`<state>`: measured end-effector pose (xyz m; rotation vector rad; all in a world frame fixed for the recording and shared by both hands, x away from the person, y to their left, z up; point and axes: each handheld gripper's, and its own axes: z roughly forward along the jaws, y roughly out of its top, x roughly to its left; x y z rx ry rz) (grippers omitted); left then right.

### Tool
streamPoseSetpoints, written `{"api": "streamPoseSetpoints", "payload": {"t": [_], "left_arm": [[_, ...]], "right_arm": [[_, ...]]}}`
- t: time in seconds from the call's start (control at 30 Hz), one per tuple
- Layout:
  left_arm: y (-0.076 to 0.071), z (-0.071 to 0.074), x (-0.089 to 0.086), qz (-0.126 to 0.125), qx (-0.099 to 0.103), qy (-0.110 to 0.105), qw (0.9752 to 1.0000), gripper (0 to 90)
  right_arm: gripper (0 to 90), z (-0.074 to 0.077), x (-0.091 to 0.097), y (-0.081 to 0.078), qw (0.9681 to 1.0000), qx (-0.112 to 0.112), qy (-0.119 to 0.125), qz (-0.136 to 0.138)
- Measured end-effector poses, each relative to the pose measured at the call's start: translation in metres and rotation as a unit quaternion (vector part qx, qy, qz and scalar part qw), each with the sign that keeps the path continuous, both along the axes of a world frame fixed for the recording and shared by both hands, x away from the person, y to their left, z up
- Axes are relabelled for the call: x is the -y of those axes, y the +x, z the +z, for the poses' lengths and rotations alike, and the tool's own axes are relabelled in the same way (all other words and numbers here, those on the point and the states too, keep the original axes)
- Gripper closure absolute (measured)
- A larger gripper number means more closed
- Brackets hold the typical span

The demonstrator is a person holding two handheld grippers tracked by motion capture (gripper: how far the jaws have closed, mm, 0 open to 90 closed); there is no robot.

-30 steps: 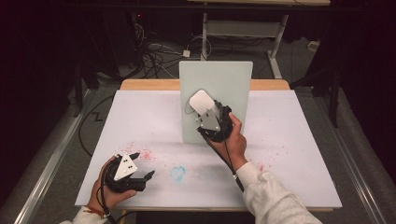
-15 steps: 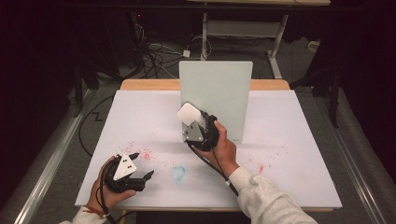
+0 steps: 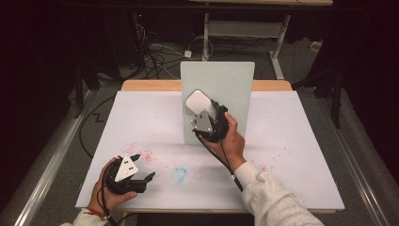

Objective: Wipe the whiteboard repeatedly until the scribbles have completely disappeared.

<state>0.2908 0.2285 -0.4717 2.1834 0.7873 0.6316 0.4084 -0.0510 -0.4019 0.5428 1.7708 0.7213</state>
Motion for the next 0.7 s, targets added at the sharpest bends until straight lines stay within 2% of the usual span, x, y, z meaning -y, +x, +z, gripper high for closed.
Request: {"api": "streamPoseSetpoints", "payload": {"t": [0.07, 0.13, 0.17, 0.2, 0.27, 0.33, 0.43, 0.5, 0.6, 0.7], "left_arm": [[0.000, 0.000, 0.000, -0.001, 0.000, 0.000, 1.0000, 19.1], [0.000, 0.000, 0.000, -0.001, 0.001, -0.002, 1.0000, 19.1], [-0.001, 0.000, 0.000, 0.000, 0.001, -0.002, 1.0000, 19.1], [0.000, 0.000, 0.000, -0.001, 0.008, -0.001, 1.0000, 19.1], [-0.001, 0.000, 0.000, 0.000, 0.001, -0.003, 1.0000, 19.1], [0.000, 0.000, 0.000, -0.002, 0.008, 0.000, 1.0000, 19.1], [-0.001, 0.000, 0.000, -0.001, 0.003, -0.003, 1.0000, 19.1], [-0.001, 0.001, 0.000, -0.002, 0.003, -0.001, 1.0000, 19.1], [-0.001, 0.000, 0.000, -0.002, 0.002, -0.001, 1.0000, 19.1], [0.000, 0.000, 0.000, -0.003, 0.007, 0.000, 1.0000, 19.1]], "right_arm": [[30.9, 0.005, 0.000, 0.002, 1.0000, 0.003, 0.008, -0.002], [30.9, 0.002, -0.003, 0.001, 0.9999, 0.007, 0.006, -0.006], [30.9, 0.000, -0.005, 0.000, 1.0000, 0.002, 0.001, -0.002], [30.9, -0.005, -0.008, -0.002, 1.0000, -0.004, -0.006, 0.003], [30.8, -0.016, -0.014, -0.006, 0.9994, -0.012, -0.029, 0.013], [30.9, -0.029, -0.020, -0.010, 0.9979, -0.023, -0.053, 0.028], [30.9, -0.045, -0.028, -0.017, 0.9954, -0.040, -0.075, 0.045], [30.9, -0.051, -0.031, -0.019, 0.9943, -0.045, -0.085, 0.046], [30.9, -0.046, -0.029, -0.017, 0.9946, -0.049, -0.075, 0.052], [30.9, -0.032, -0.024, -0.012, 0.9971, -0.032, -0.059, 0.037]]}}
